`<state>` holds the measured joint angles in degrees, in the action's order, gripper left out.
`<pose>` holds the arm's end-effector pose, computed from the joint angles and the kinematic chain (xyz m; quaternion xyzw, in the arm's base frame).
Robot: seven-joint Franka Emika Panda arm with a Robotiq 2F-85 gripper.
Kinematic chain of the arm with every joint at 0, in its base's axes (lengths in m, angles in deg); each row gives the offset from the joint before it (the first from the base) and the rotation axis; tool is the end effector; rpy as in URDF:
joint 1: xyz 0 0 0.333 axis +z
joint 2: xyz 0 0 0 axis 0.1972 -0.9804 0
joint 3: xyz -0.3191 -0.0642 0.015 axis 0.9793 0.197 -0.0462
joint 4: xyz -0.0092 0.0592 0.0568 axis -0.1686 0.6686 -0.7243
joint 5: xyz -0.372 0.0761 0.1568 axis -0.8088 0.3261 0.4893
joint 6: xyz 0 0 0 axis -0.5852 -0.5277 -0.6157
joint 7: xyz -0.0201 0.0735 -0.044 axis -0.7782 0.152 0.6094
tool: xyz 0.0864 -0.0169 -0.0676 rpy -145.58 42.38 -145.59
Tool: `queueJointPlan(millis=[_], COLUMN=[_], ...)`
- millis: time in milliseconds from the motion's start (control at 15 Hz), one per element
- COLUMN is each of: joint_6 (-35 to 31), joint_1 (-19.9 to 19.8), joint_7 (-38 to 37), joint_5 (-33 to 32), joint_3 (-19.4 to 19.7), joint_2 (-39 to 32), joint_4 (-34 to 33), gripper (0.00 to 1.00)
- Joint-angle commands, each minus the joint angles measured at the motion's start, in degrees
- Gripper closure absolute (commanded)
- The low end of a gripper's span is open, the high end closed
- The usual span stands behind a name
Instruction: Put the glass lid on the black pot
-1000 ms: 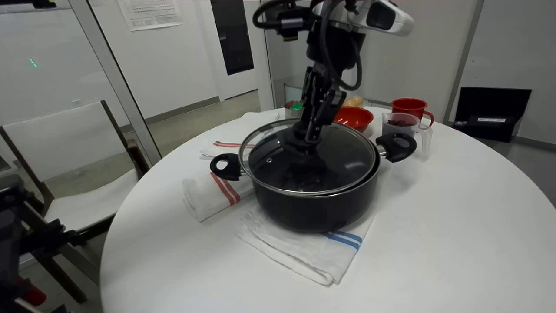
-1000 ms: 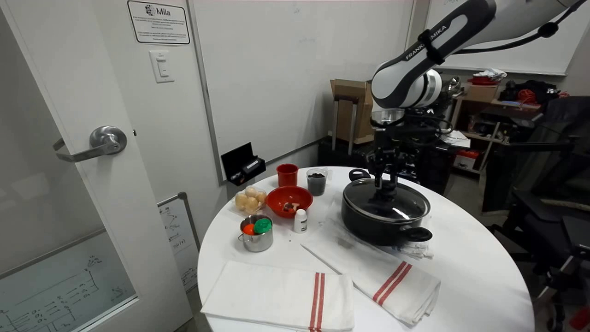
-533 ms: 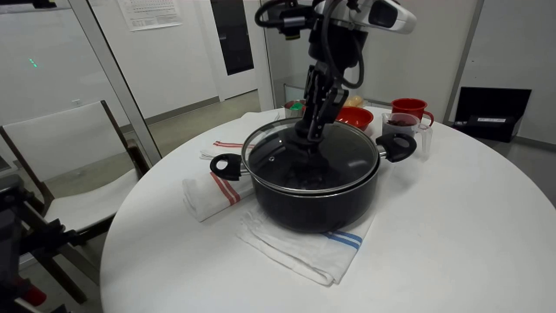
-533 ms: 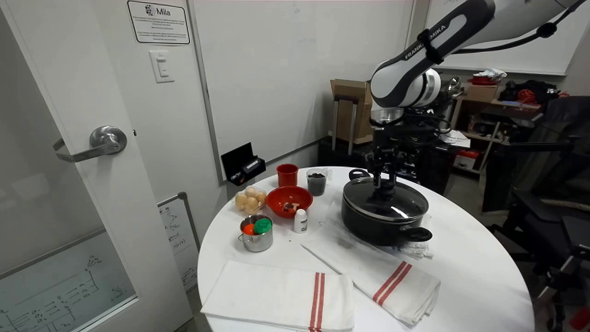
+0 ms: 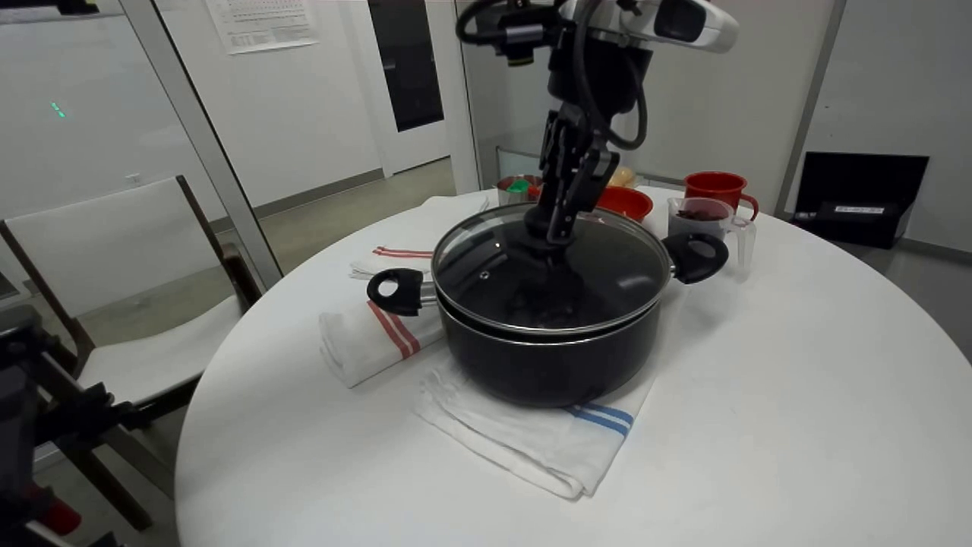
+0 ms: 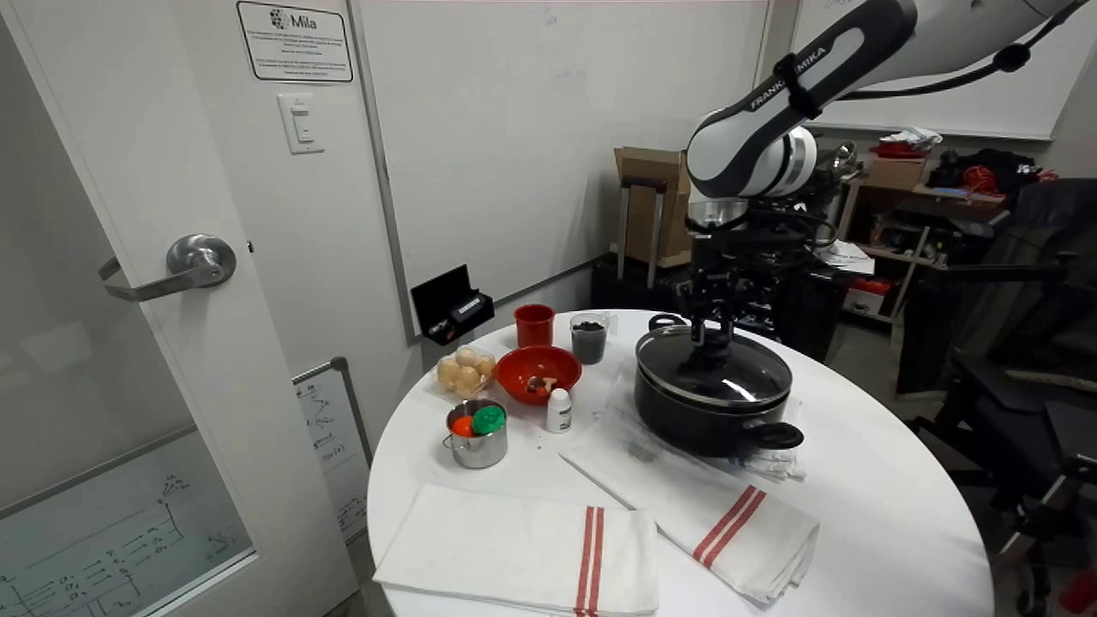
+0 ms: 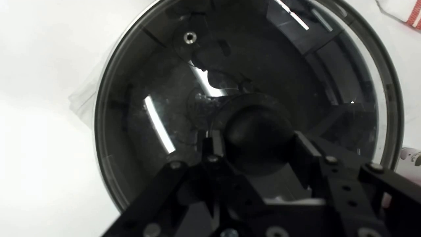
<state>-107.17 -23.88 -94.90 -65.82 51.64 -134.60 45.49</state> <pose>0.6728 -0.1933 0.1451 -0.9405 0.3110 0.1214 0.0631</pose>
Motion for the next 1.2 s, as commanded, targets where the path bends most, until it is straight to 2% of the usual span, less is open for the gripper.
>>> queueJointPlan(millis=[0, 400, 1133], joint_6=[1.8, 2.1, 0.7], joint_1=[-0.1, 0.0, 0.5], joint_7=[-0.7, -0.8, -0.9], joint_5=[0.8, 0.7, 0.8], joint_3=[0.2, 0.2, 0.2], joint_2=[-0.8, -1.7, -0.8], joint_4=[-2.6, -3.6, -0.6], gripper=[0.75, 0.75, 0.75])
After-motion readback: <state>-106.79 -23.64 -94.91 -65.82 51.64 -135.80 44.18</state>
